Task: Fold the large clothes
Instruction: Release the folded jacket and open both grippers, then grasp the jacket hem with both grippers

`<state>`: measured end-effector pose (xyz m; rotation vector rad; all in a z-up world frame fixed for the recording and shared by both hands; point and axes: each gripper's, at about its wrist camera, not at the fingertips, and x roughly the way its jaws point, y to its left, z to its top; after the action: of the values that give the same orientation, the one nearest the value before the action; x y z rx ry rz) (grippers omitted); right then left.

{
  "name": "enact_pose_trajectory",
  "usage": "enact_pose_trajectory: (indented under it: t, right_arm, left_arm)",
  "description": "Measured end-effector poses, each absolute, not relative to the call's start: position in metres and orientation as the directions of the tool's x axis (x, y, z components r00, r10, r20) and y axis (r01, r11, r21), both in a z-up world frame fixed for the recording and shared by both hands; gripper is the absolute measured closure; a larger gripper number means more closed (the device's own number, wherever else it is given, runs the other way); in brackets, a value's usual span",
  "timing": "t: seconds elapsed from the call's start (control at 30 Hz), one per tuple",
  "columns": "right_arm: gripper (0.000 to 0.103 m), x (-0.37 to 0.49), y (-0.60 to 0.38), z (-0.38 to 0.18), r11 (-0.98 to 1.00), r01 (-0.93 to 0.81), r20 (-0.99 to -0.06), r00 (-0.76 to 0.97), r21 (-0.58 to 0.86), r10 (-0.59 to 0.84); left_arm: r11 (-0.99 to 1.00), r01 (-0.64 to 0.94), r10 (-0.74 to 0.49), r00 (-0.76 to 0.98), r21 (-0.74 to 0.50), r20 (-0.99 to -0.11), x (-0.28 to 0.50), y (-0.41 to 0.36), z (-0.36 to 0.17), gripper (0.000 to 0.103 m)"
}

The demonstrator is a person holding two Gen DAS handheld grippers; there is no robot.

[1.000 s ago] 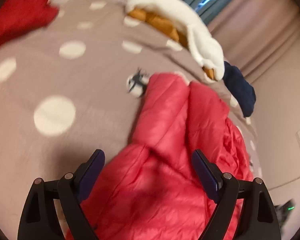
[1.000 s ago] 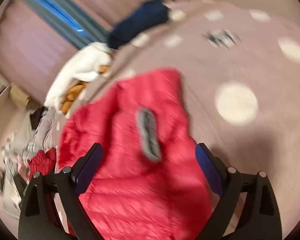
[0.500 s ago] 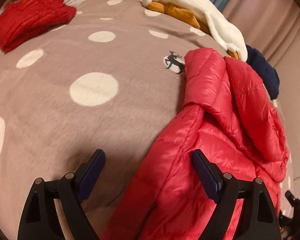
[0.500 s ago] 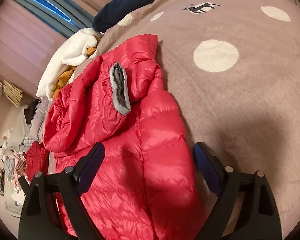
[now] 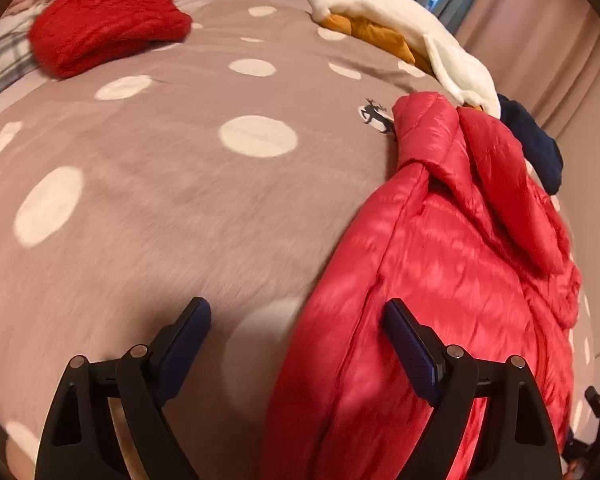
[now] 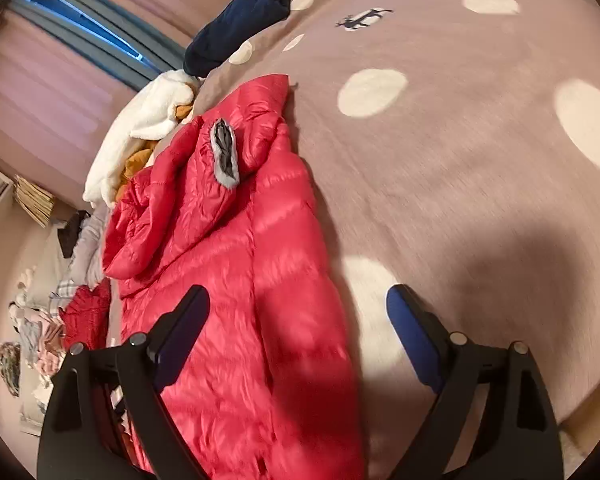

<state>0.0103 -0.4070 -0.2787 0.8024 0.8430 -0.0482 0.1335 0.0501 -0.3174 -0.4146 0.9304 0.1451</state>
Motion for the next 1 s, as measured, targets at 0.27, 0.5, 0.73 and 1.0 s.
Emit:
enact_pose_trajectory:
  t: [0.27,0.5,0.73,1.0]
  right_arm:
    - [0.013,-0.032,-0.4,-0.284,0.66,0.338,-0.642,0.709,0.671,0.29]
    - [0.011,-0.047,-0.388,-0.284,0.631,0.318,-0.617,0.713,0.708,0.333]
    - [0.011,-0.061,-0.366,-0.294,0.607,0.299,-0.601,0.701,0.737,0.385]
    - [0.01,-0.07,-0.33,-0.309,0.468,0.27,-0.51,0.684,0.841,0.522]
  left_arm:
    - [0.888,-0.304,-0.088,0.625,-0.345,-0.776,0.093,0.051,-0.318,0.016]
    - [0.855,-0.282,-0.177,0.629,-0.434,-0.757,0.073,0.054,-0.317,0.015]
    - [0.759,-0.218,-0.371,0.629,-0.613,-0.683,0.06,0.047,-0.321,0.016]
    - [0.594,-0.14,-0.586,0.599,-0.792,-0.546,0.061,0.015,-0.335,0.016]
